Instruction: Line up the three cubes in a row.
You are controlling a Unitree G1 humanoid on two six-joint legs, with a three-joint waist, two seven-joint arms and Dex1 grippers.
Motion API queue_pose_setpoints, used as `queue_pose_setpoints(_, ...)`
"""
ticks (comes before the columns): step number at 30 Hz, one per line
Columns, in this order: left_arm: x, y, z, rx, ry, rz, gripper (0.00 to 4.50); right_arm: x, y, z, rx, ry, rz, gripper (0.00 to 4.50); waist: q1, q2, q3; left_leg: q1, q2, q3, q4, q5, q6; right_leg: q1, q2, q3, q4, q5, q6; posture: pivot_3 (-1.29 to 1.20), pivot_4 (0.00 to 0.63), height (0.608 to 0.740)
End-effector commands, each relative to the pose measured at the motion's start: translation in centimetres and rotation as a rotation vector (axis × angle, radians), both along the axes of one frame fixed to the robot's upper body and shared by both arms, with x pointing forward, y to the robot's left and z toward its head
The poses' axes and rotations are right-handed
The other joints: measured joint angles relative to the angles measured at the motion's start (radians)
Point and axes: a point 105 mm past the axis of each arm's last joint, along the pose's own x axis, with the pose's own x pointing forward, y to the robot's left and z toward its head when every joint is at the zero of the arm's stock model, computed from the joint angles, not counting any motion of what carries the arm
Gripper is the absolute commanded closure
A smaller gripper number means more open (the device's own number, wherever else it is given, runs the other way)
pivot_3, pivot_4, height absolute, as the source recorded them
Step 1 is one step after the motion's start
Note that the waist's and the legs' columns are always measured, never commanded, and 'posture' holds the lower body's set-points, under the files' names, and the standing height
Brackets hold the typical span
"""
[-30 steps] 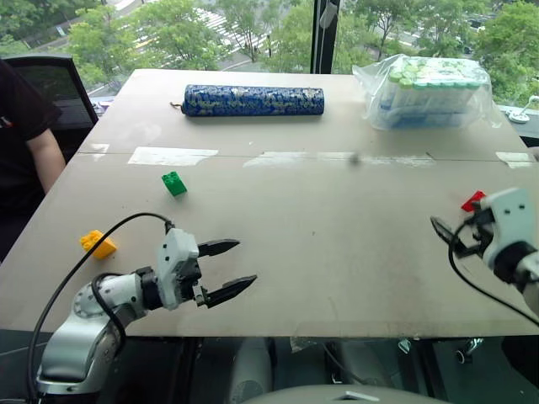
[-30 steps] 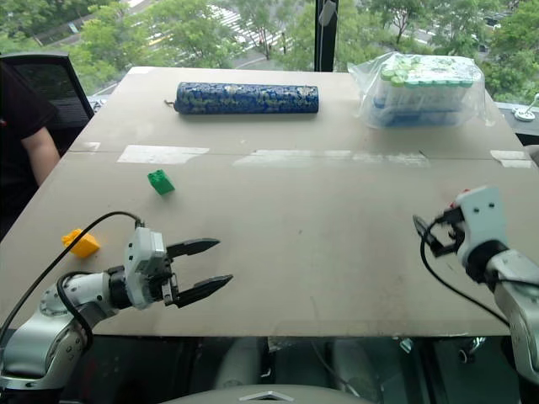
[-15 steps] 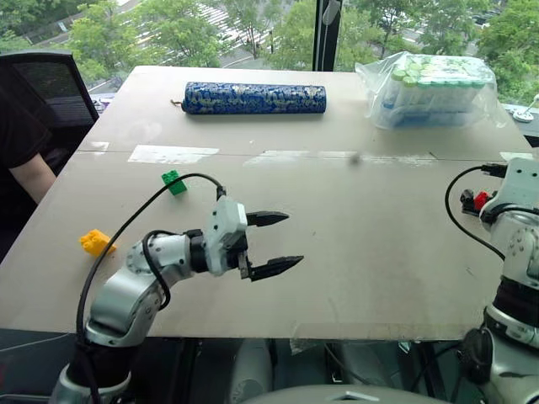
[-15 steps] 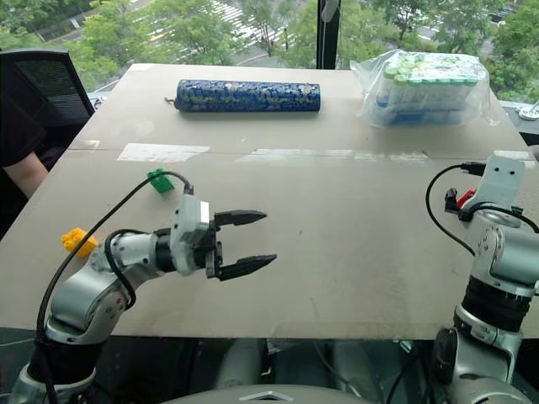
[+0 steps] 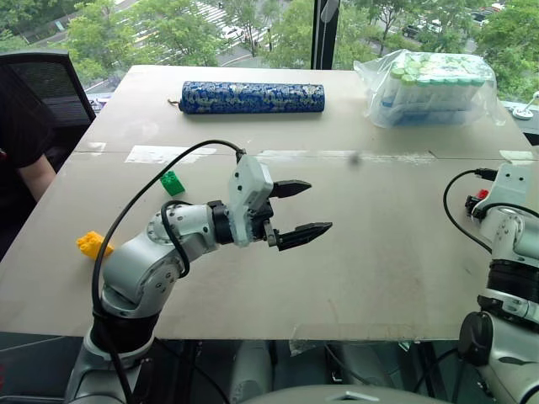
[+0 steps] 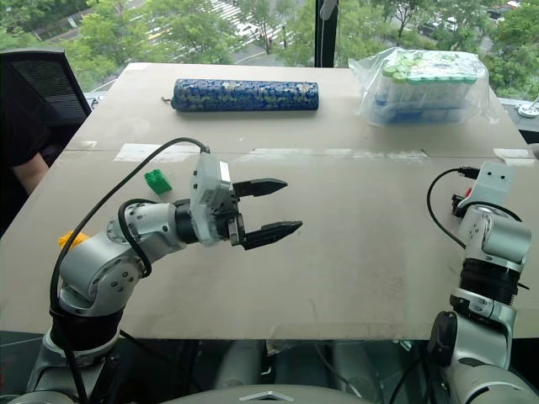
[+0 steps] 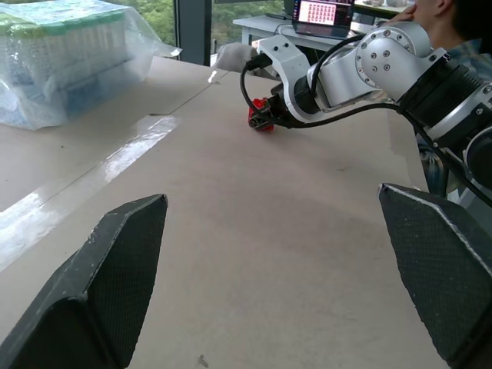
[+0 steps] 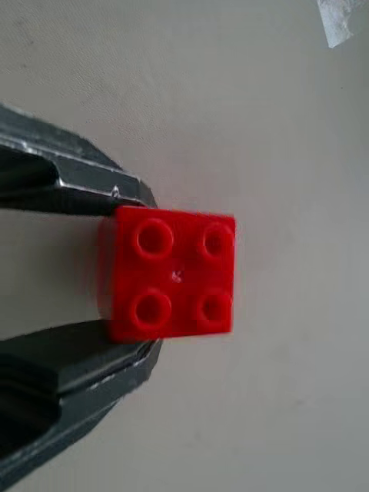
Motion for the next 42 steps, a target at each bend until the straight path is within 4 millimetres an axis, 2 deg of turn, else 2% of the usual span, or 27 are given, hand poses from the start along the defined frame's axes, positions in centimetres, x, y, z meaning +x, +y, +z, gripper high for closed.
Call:
queue_pose_setpoints(1,-0.7,-0.1,1.2,-0.012,-0.043,0.0,0.0,0.5,0.0,2.2,-0.066,-0.051,0.075,3.2,-0.001,0.001,0.0,0.0,0.0,0.0,0.0,0.0,0.0,0.0,0.0,0.0,0.0,0.0,0.0,0.0,0.15,0.74)
queue_pose_setpoints(2,-0.7,0.0,1.2,-0.015,-0.04,0.004,0.0,0.6,0.6,2.4,-0.088,-0.048,0.146,3.2,0.0,0.001,0.001,0.0,0.0,0.0,0.0,0.0,0.0,0.0,0.0,0.0,0.0,0.0,0.0,0.0,0.15,0.74)
queue_pose_setpoints(3,-0.8,0.2,1.2,-0.022,-0.034,0.014,0.0,1.0,2.2,2.9,-0.087,-0.089,0.274,3.2,0.0,0.001,0.001,0.0,0.0,0.0,0.0,0.0,0.0,0.0,0.0,0.0,0.0,0.0,0.0,0.0,0.15,0.74)
queue_pose_setpoints(5,-0.9,1.2,0.8,-0.019,-0.018,0.033,0.0,1.4,7.8,4.8,0.039,-0.266,0.651,3.2,-0.005,0.002,0.001,0.0,0.0,0.0,0.0,0.0,0.0,0.0,0.0,0.0,0.0,0.0,0.0,0.0,0.15,0.74)
queue_pose_setpoints(7,-1.0,2.5,-0.1,0.008,-0.004,0.054,0.0,0.2,11.8,5.4,0.037,-0.261,0.954,3.2,-0.013,0.003,0.002,0.001,0.0,-0.003,0.0,0.0,0.0,0.0,0.002,0.002,0.0,0.0,0.0,0.0,0.15,0.74)
queue_pose_setpoints(8,-1.1,2.9,-0.4,0.018,0.001,0.06,0.0,-0.3,12.9,5.3,0.033,-0.24,1.04,3.2,-0.017,0.004,0.002,0.0,0.0,-0.004,0.0,0.0,0.0,0.0,0.003,0.001,0.0,0.0,0.0,0.0,0.15,0.74)
queue_pose_setpoints(10,-1.1,4.4,-1.1,0.041,0.022,0.093,0.0,-0.8,16.7,5.6,-0.034,-0.239,1.329,3.2,-0.021,0.004,0.002,0.0,0.0,-0.006,0.0,0.0,0.0,0.0,0.003,0.0,0.0,0.0,0.0,0.0,0.15,0.74)
queue_pose_setpoints(14,-1.1,5.4,-1.2,0.047,0.026,0.118,0.0,-1.5,20.1,4.7,-0.145,-0.184,1.644,3.2,-0.019,0.003,0.002,0.0,0.0,-0.006,0.001,0.0,0.0,0.0,0.002,-0.001,0.0,0.0,0.0,0.0,0.15,0.74)
queue_pose_setpoints(18,-1.4,5.8,-1.3,0.054,0.035,0.139,0.0,-1.9,21.2,3.3,-0.25,-0.122,1.838,3.2,-0.007,0.003,0.003,-0.003,-0.001,-0.008,0.004,0.0,0.0,0.0,0.001,-0.001,0.0,0.0,0.0,0.0,0.15,0.74)
queue_pose_setpoints(23,-1.9,6.4,-1.8,0.069,0.05,0.167,0.0,-0.9,21.4,1.8,-0.337,-0.039,1.952,3.2,0.002,0.003,0.003,-0.003,-0.001,-0.007,0.004,0.0,0.0,0.0,0.001,-0.001,0.0,0.0,0.0,0.0,0.15,0.74)
queue_pose_setpoints(30,-2.4,7.1,-2.1,0.088,0.062,0.19,0.0,0.6,21.9,1.4,-0.365,0.018,2.013,3.2,0.002,0.003,0.003,-0.002,-0.001,-0.007,0.004,0.0,0.0,0.0,0.002,-0.001,0.001,0.0,0.0,0.0,0.15,0.74)
queue_pose_setpoints(42,-2.8,8.0,-2.4,0.101,0.064,0.234,0.0,1.4,22.6,0.6,-0.318,0.06,2.059,3.2,0.002,0.003,0.003,-0.002,-0.001,-0.007,0.004,0.0,0.0,0.0,0.001,-0.001,0.001,0.0,-0.001,0.0,0.15,0.74)
